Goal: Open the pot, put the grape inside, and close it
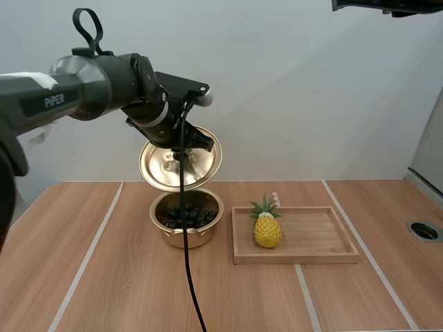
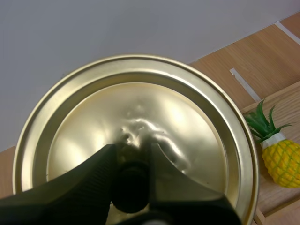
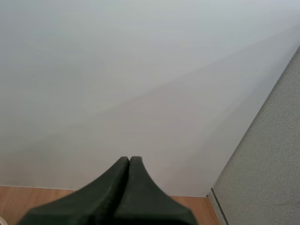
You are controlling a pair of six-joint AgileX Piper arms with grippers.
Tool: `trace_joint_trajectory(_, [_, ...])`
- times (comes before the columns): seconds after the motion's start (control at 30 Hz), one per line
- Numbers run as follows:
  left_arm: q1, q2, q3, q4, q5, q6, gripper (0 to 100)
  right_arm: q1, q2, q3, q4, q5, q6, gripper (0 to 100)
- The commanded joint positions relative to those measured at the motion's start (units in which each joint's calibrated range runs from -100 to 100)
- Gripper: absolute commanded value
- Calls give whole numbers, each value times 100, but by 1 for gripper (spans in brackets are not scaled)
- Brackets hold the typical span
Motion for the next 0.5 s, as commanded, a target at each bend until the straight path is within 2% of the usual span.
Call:
trace_joint_trajectory(0.0, [12, 213, 6, -268, -193, 186, 0, -25, -191, -33, -39, 16, 0, 0])
trace_joint_trajectory(0.27, [12, 681, 6, -390, -150, 279, 0, -25, -379, -33, -39, 16, 0, 0])
trace_joint_trajectory(0.47, [12, 983, 6, -230, 39, 308, 0, -25, -413, -33, -39, 16, 0, 0])
